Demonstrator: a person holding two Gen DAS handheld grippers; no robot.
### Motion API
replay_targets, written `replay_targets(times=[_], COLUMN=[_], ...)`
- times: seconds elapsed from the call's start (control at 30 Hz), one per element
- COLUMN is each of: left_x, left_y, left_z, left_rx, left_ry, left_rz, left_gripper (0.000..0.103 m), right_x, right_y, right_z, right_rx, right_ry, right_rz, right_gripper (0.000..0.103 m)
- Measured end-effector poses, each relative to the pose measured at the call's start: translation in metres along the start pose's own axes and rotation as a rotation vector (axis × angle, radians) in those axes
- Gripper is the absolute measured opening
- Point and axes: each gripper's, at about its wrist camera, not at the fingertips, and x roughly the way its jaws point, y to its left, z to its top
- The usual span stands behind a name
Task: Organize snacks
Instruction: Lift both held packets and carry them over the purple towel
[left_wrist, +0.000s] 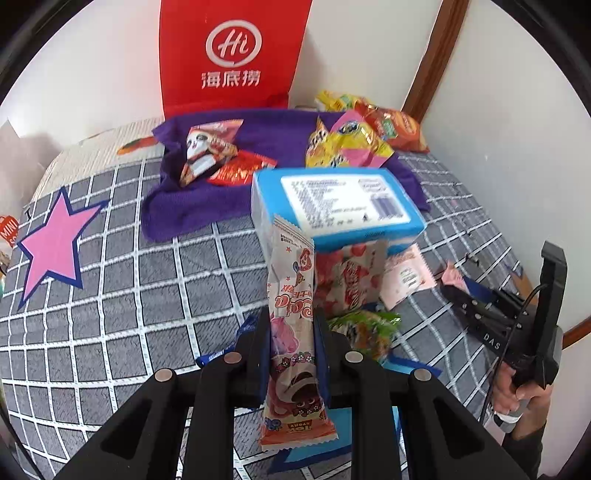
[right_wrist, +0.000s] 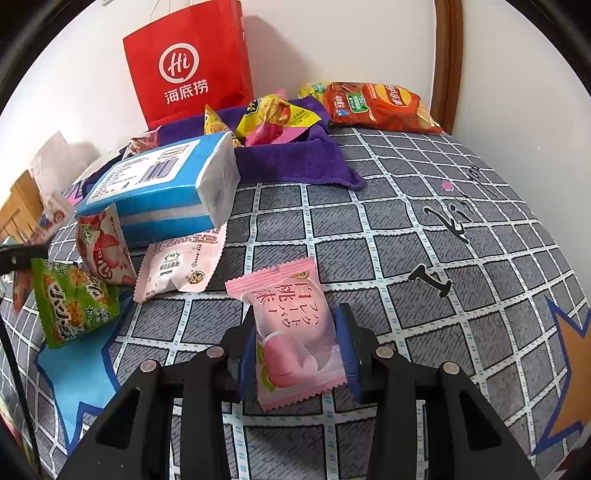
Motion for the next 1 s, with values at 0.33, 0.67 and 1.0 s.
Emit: replay_targets(times=[0.33,0.67,1.0], left_x=[-0.013,-0.033,-0.030], left_y=[0.009,0.022,0.029], left_z=[0.032,0.085,0.132], left_rx=[-0.032,-0.077,-0.092], left_ry=[-0.051,-0.122,-0.160], left_rz=[0.002,0.035,0.069], left_gripper=[0.019,0.019,0.019], right_x=[-0.042,-0.054,-0.038], right_y=[0.009,0.046,0.073], right_z=[0.039,0.125,0.197], right_rx=[0.001,-0.049,-0.056], right_ry=[-0.089,-0.154,-0.149], right_rz=[0.038,0.092,0.133], right_gripper=[0.039,0.039,0.039])
